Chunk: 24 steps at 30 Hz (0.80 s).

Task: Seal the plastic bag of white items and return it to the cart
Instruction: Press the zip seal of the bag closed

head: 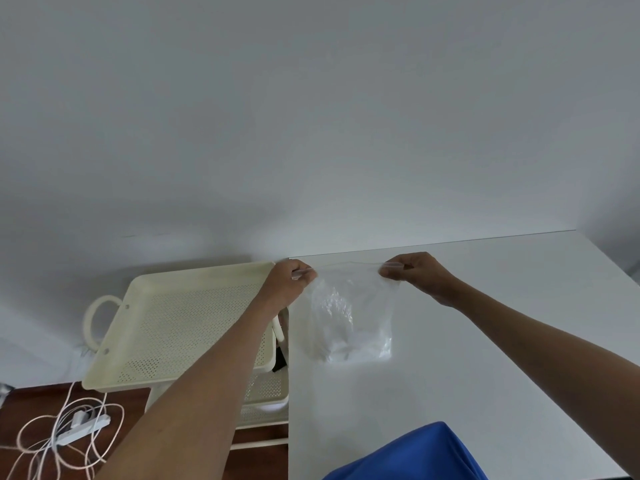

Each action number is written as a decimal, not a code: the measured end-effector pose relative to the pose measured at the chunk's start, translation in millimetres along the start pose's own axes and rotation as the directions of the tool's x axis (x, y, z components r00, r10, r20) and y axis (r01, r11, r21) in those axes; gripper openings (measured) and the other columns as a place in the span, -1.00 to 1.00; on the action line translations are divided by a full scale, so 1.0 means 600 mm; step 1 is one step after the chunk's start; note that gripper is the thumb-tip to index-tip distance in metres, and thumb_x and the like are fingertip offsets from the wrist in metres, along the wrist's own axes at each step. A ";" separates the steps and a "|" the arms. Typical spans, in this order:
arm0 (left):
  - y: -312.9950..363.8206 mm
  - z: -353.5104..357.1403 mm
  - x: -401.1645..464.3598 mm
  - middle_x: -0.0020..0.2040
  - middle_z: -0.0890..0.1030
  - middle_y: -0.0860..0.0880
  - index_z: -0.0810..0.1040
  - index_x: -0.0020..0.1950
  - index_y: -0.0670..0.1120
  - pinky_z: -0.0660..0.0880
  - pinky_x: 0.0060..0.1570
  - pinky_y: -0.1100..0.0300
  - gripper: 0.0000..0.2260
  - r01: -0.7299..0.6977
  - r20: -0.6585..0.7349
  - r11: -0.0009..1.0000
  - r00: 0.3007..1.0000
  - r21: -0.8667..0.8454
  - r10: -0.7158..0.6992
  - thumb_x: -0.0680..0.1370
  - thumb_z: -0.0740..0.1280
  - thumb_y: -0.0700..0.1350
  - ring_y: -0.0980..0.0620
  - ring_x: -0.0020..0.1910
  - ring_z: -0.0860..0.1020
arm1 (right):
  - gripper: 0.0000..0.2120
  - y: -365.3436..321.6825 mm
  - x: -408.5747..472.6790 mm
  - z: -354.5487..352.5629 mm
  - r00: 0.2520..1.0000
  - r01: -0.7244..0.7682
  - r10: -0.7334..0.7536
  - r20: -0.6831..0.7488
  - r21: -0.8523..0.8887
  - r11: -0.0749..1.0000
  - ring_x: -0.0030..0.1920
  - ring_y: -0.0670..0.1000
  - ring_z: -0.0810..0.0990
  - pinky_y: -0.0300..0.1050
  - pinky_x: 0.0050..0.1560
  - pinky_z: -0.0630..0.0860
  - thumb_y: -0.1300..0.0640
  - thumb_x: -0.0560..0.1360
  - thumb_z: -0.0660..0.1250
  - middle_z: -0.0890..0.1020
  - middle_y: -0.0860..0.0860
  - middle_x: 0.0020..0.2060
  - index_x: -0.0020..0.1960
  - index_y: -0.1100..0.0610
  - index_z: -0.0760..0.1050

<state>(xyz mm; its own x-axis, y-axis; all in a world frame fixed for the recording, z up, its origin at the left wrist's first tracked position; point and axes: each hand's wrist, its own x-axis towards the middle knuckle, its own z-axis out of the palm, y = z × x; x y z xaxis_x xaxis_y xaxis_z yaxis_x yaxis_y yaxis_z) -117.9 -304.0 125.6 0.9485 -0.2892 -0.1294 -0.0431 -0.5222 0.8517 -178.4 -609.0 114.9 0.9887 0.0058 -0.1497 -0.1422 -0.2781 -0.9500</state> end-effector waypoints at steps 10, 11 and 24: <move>0.000 0.001 0.000 0.04 0.70 0.00 0.72 0.04 -0.14 0.37 -0.12 0.51 -0.82 -0.008 -0.006 0.999 1.000 -0.034 0.008 0.54 0.47 -0.04 0.39 -0.06 0.54 | -0.88 0.004 0.001 0.006 1.000 0.014 -0.015 0.016 0.008 1.000 -0.07 -0.16 0.66 -0.27 -0.03 0.48 0.09 0.54 0.49 0.76 -0.10 -0.08 0.04 0.09 0.72; 0.000 0.003 0.001 0.06 0.70 -0.02 0.70 0.04 -0.16 0.35 -0.11 0.50 -0.82 -0.008 -0.012 1.000 1.000 -0.008 0.007 0.56 0.45 -0.06 0.34 -0.04 0.54 | -0.85 0.002 0.000 0.007 0.999 0.018 -0.018 0.034 0.012 1.000 -0.05 -0.16 0.67 -0.31 -0.06 0.49 0.07 0.55 0.49 0.76 -0.09 -0.05 0.08 0.10 0.72; 0.002 0.000 -0.008 0.01 0.70 0.11 0.70 0.08 -0.02 0.44 -0.03 0.41 -0.75 -0.007 0.054 0.994 0.998 -0.110 0.013 0.47 0.54 0.04 0.30 0.01 0.60 | -0.83 0.004 -0.010 0.013 0.996 0.016 -0.012 -0.086 0.046 0.999 -0.04 -0.18 0.70 -0.18 0.11 0.53 0.04 0.46 0.57 0.78 -0.01 -0.08 -0.05 0.13 0.76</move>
<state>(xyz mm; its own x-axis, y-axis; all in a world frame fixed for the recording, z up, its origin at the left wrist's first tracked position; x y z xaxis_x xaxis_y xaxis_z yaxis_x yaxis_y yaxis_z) -122.5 -303.3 126.9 0.9296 -0.3386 -0.1458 -0.0147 -0.4292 0.9031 -185.3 -602.1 111.6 0.9907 -0.0736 -0.1141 -0.1284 -0.2333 -0.9639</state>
